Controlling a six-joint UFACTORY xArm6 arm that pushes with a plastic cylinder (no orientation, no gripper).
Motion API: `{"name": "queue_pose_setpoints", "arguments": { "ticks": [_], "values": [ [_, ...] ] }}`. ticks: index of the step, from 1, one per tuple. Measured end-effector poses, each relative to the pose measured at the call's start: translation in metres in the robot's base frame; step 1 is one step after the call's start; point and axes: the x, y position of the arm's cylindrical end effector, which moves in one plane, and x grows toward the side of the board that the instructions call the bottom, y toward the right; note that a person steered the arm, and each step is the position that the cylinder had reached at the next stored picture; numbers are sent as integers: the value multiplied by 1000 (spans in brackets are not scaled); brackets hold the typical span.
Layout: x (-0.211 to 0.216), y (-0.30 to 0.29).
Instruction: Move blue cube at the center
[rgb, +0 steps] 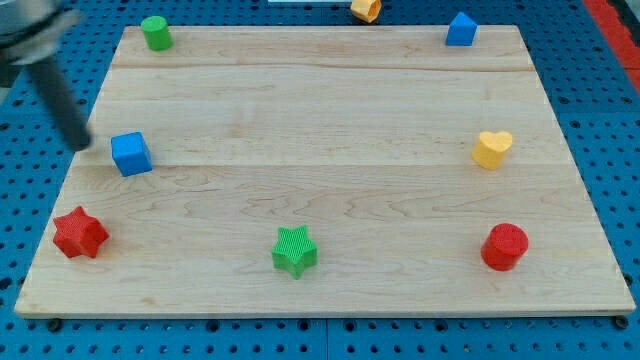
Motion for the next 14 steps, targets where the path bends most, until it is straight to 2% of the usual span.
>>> {"name": "queue_pose_setpoints", "arguments": {
  "ticks": [1, 2, 3, 5, 6, 8, 9, 12, 13, 14],
  "values": [
    [39, 11],
    [47, 67],
    [16, 101],
    [-15, 77],
    [-42, 112],
    [-28, 229],
    [2, 203],
    [80, 195],
    [76, 225],
    [47, 227]
  ]
}}
